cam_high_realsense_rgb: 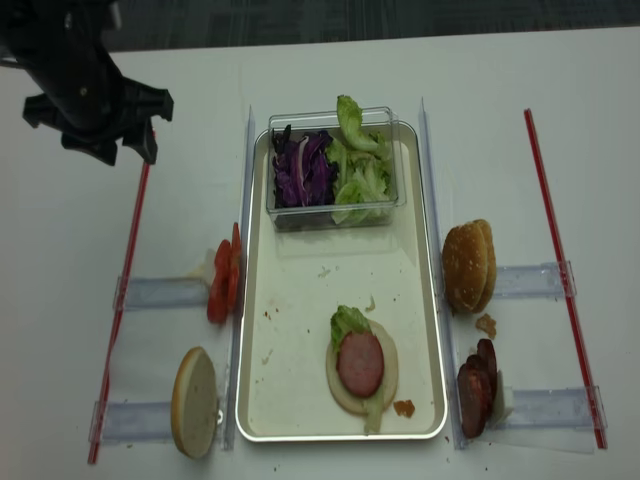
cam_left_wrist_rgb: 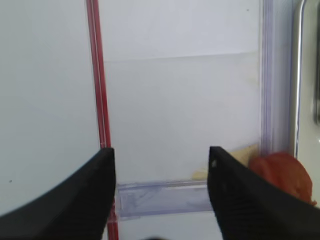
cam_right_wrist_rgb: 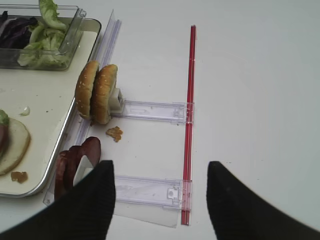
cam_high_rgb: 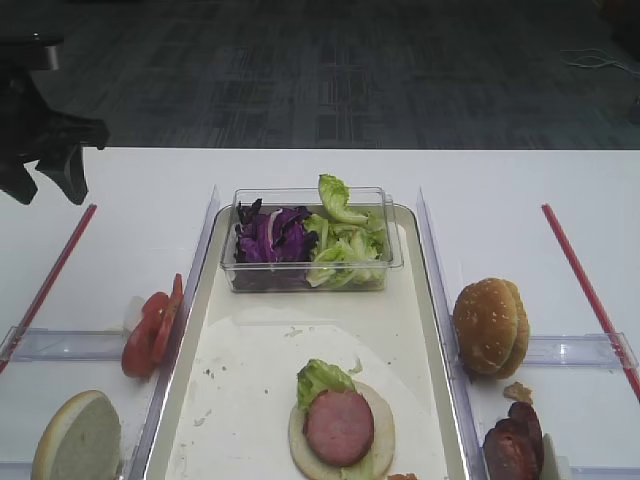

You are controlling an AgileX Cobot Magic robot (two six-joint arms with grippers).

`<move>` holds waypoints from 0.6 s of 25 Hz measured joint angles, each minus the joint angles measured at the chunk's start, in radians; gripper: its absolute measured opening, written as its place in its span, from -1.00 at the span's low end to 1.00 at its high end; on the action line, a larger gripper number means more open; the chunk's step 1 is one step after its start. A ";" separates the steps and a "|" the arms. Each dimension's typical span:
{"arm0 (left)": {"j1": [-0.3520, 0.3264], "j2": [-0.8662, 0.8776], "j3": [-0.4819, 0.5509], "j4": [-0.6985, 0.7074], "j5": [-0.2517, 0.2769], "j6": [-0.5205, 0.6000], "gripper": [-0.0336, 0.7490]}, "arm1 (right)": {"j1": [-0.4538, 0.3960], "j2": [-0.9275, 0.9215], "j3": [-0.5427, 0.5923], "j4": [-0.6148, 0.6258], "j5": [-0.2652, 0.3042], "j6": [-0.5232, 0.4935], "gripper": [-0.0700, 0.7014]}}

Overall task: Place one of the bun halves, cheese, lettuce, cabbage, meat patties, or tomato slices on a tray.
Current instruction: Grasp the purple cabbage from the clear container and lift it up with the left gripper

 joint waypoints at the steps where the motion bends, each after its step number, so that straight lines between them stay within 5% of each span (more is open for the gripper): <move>1: 0.000 0.023 -0.019 -0.002 0.002 0.000 0.09 | 0.000 0.000 0.000 0.000 0.000 0.000 0.29; 15: -0.001 0.204 -0.202 -0.023 0.023 0.000 0.09 | 0.000 0.000 0.000 0.000 0.000 0.000 0.29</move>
